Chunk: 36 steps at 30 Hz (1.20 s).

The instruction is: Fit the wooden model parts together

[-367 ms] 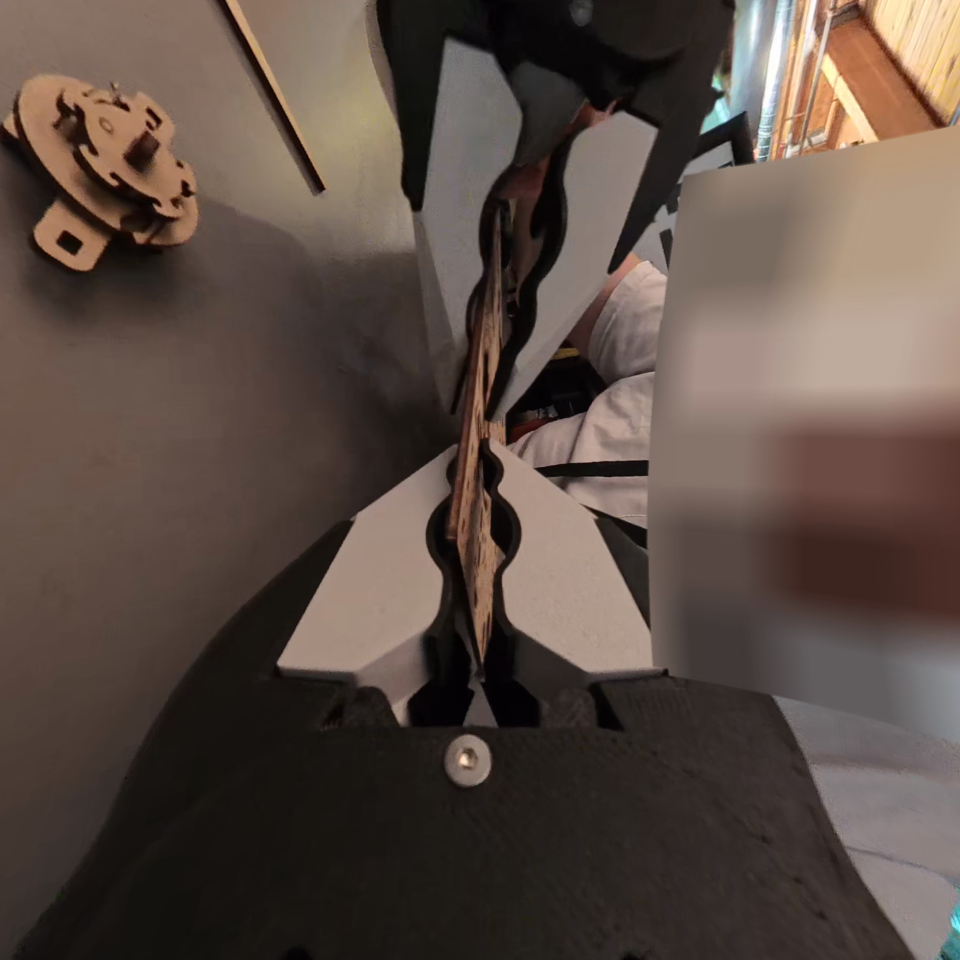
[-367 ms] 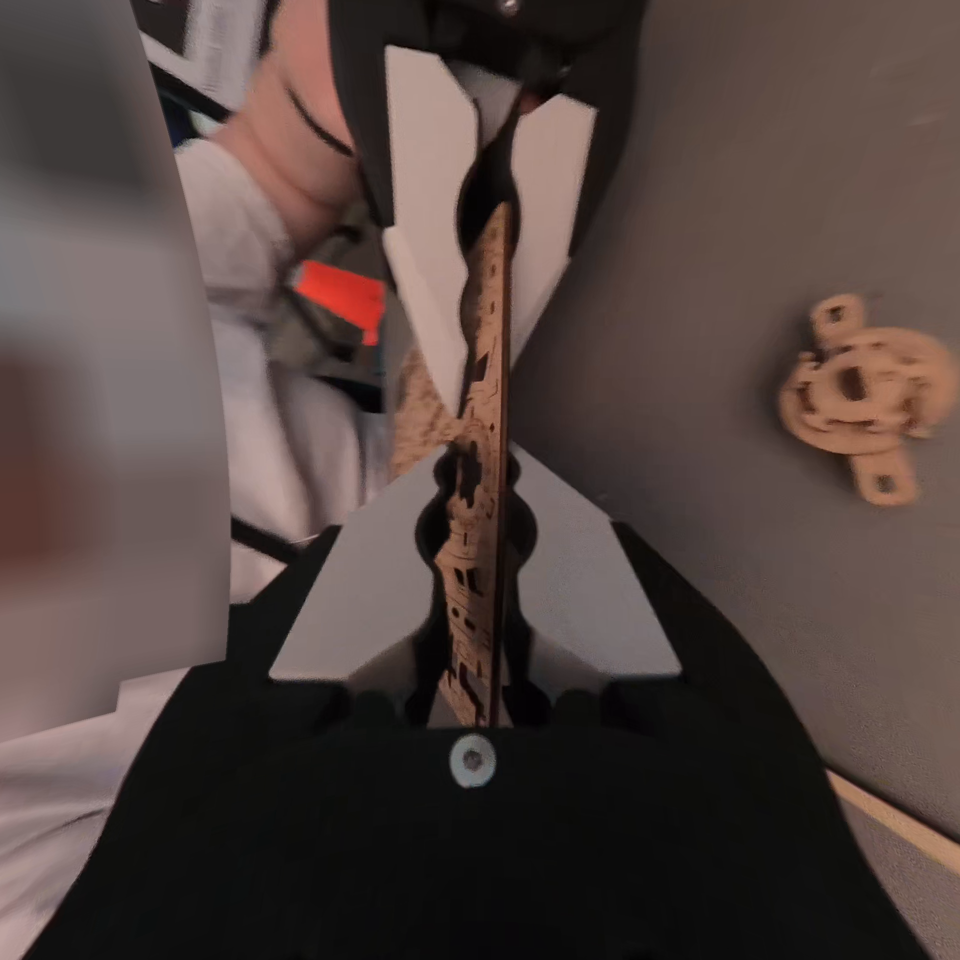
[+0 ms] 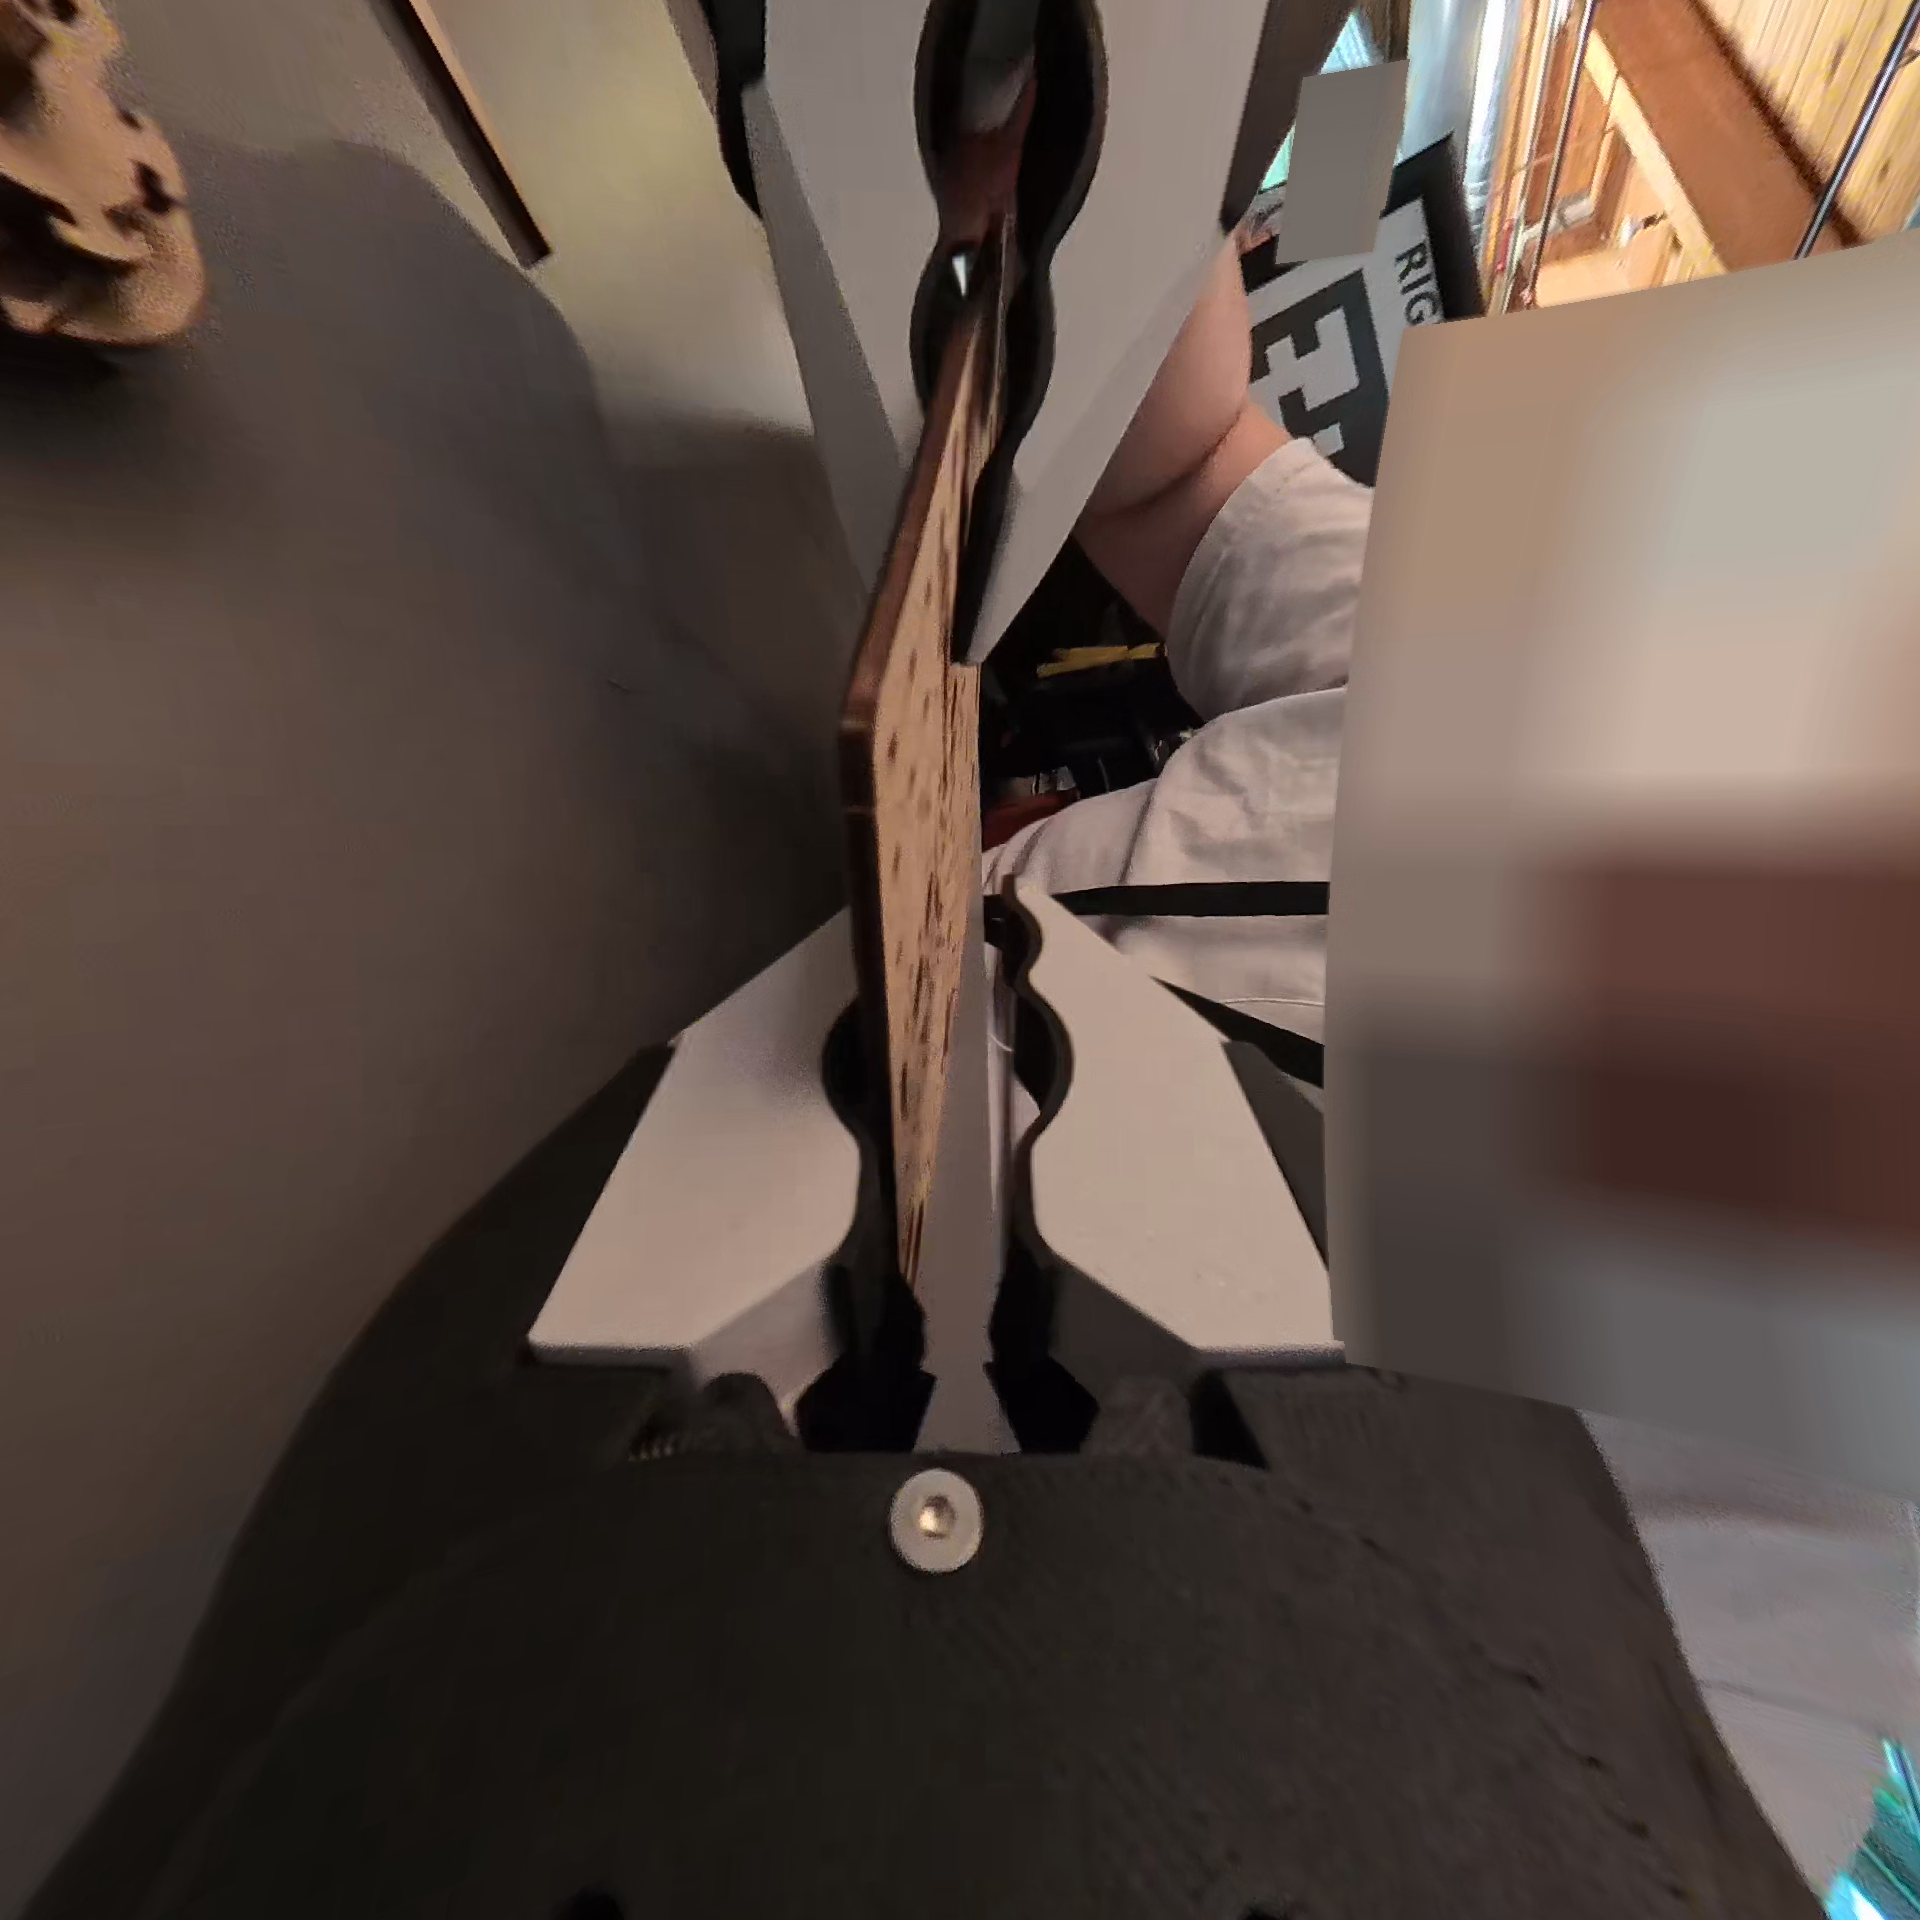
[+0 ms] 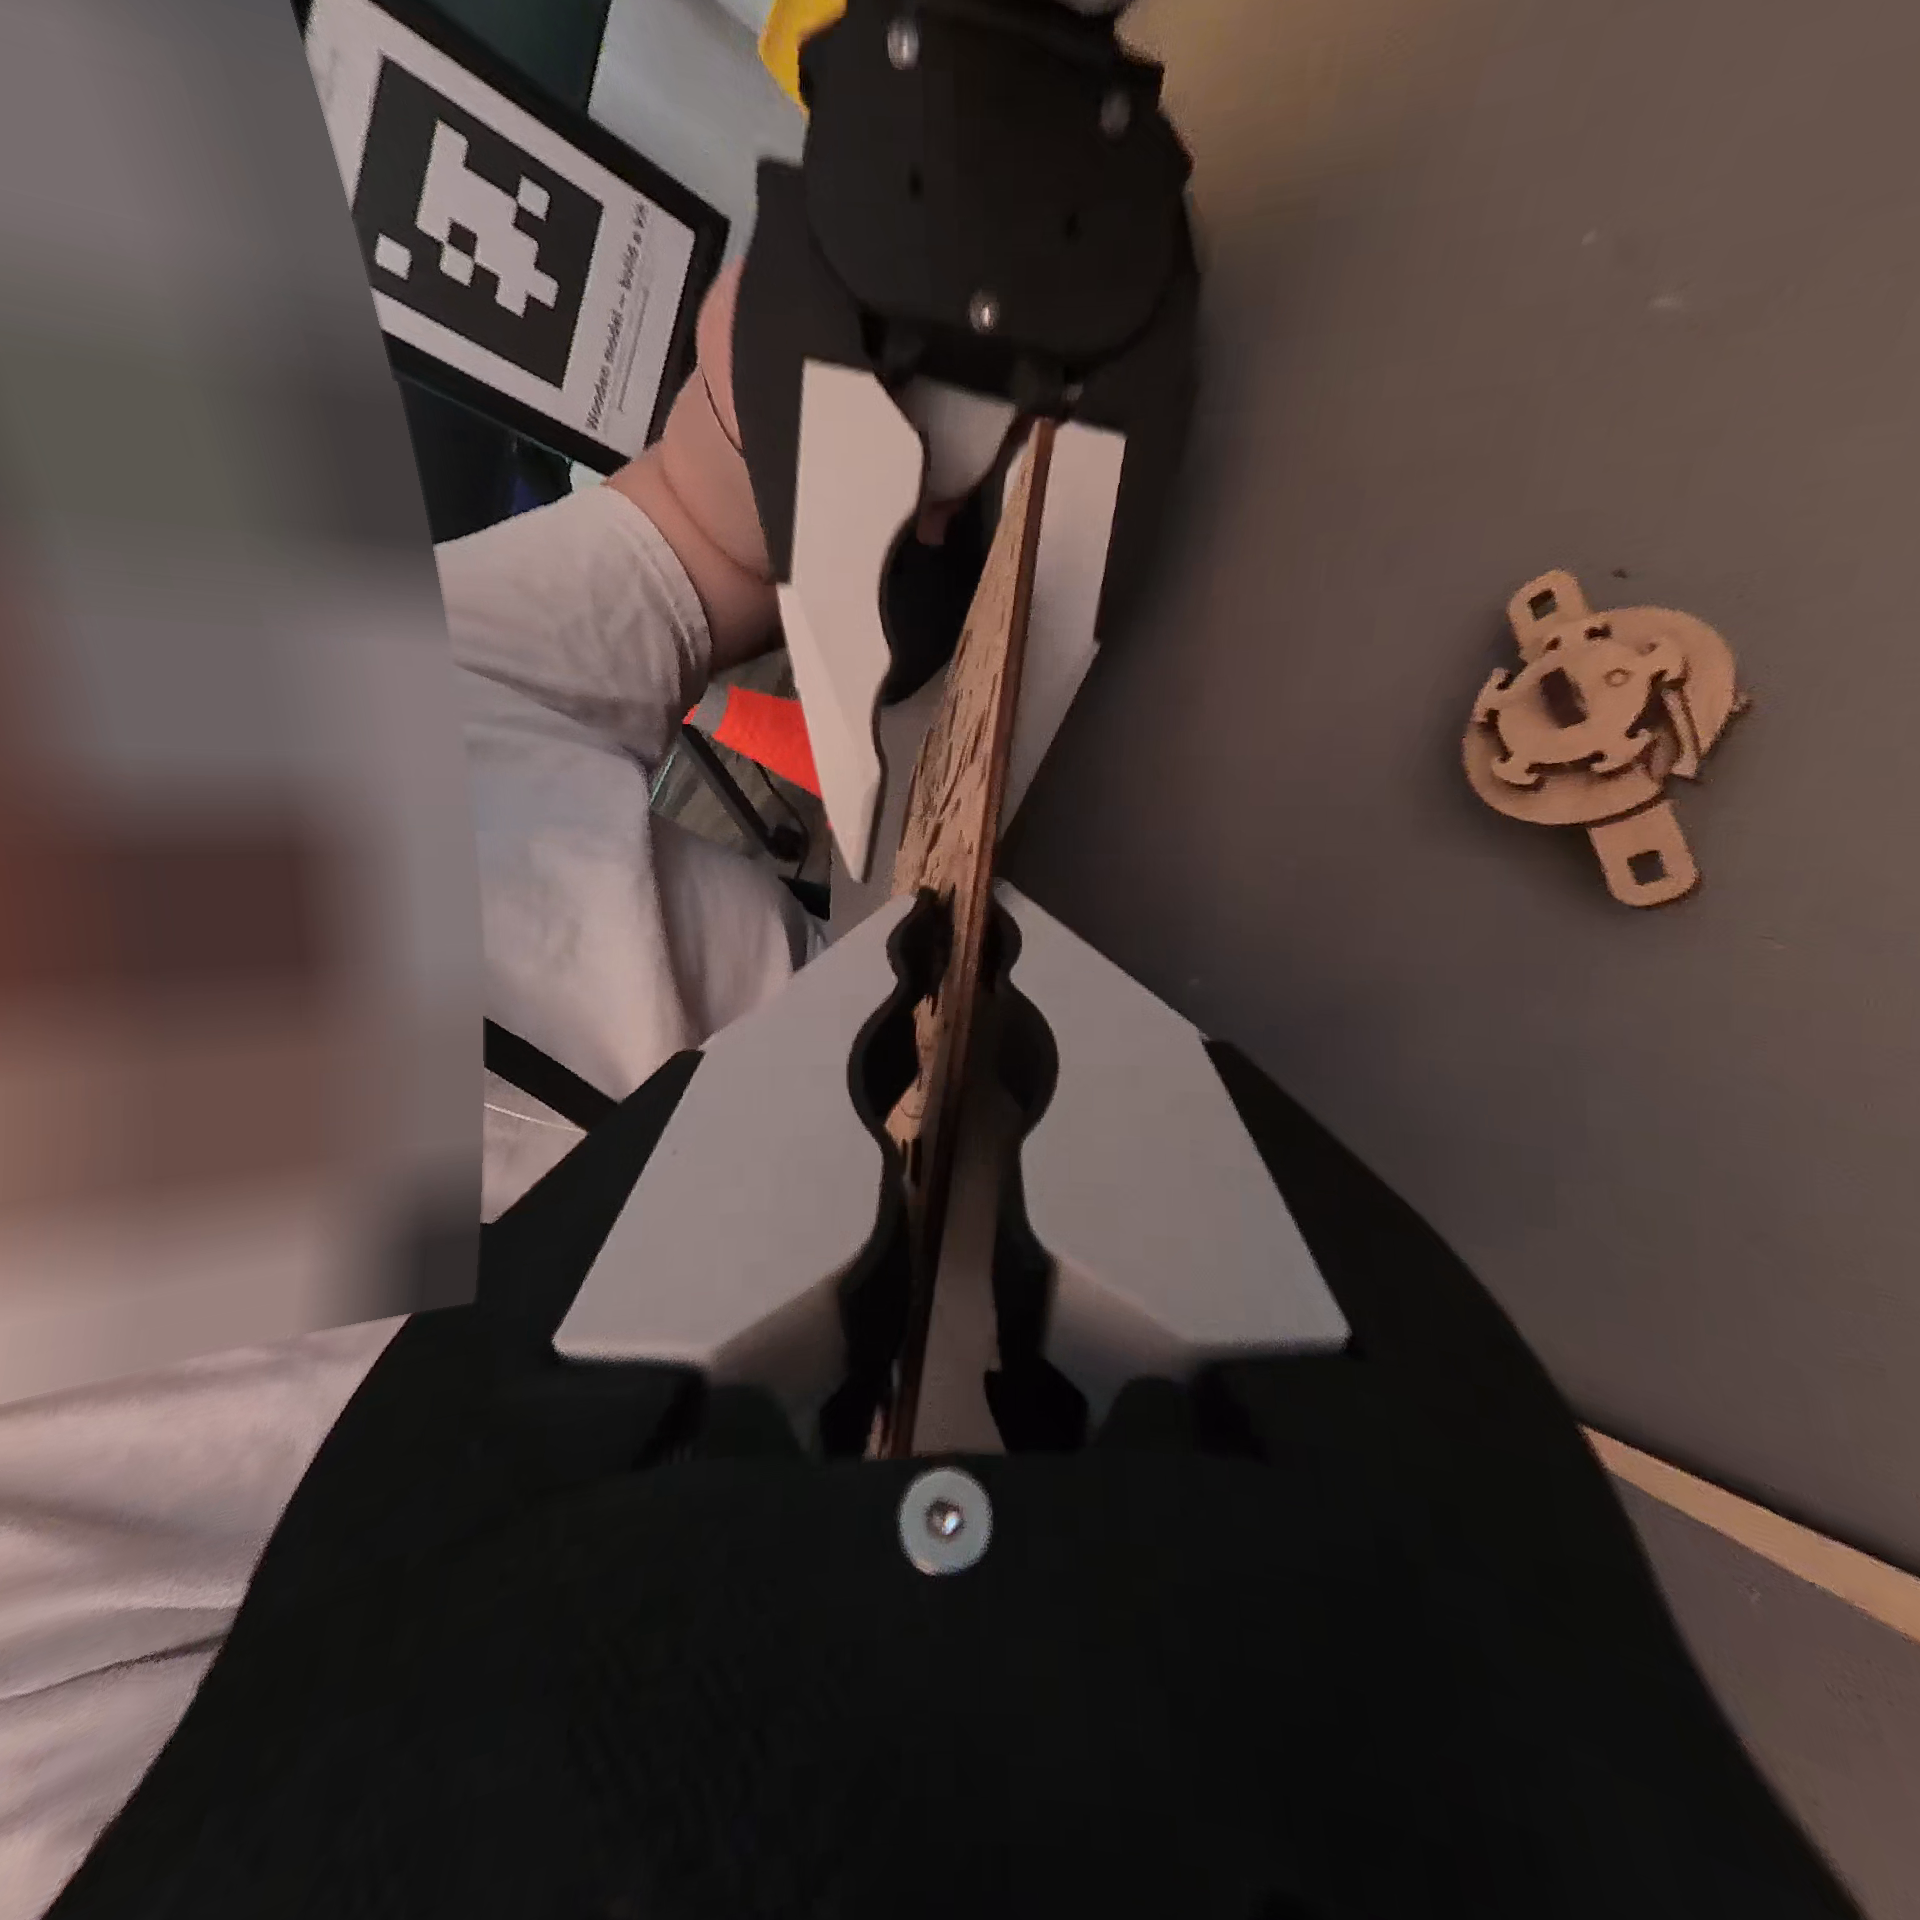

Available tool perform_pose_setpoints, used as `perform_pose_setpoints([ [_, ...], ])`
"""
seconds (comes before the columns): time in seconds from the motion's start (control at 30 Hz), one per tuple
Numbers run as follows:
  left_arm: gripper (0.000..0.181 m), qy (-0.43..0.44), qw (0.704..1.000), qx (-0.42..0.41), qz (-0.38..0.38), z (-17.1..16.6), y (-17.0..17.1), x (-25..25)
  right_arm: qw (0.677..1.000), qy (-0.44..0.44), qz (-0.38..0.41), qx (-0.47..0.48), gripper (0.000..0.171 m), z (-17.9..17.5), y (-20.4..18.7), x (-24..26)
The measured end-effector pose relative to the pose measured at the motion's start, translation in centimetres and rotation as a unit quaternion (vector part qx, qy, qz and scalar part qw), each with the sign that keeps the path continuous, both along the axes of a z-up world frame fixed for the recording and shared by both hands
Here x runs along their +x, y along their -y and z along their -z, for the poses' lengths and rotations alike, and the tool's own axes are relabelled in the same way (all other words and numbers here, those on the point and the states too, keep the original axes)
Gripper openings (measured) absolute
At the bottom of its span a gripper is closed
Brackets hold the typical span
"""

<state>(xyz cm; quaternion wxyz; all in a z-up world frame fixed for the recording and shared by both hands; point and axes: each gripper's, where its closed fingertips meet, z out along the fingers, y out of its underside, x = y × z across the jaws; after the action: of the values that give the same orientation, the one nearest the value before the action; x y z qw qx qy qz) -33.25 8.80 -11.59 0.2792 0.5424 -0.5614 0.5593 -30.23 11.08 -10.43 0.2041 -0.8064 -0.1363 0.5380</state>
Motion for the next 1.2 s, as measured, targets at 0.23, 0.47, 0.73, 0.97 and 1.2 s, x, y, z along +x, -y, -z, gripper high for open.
perform_pose_setpoints([
  [0.23,0.002,0.011,1.000,0.018,-0.013,0.3,0.3,0.7,0.997,0.062,0.030,-0.022,0.040,1.0,-0.4,0.6],
  [0.47,0.001,0.021,0.999,0.023,-0.013,0.3,0.4,0.8,0.989,0.116,-0.017,-0.086,0.028,1.9,0.5,-0.8],
  [0.73,0.001,0.022,0.999,0.019,-0.017,0.2,0.4,0.8,0.991,0.073,0.003,-0.108,0.017,1.2,-0.2,-1.0],
  [0.97,0.002,0.028,0.999,-0.019,-0.020,-0.6,0.6,1.3,0.993,0.067,-0.010,-0.100,0.011,0.6,0.0,-1.5],
  [1.2,0.002,0.039,0.999,0.012,-0.005,0.1,1.3,1.3,0.992,0.077,-0.016,-0.099,0.012,1.2,0.5,-1.8],
])
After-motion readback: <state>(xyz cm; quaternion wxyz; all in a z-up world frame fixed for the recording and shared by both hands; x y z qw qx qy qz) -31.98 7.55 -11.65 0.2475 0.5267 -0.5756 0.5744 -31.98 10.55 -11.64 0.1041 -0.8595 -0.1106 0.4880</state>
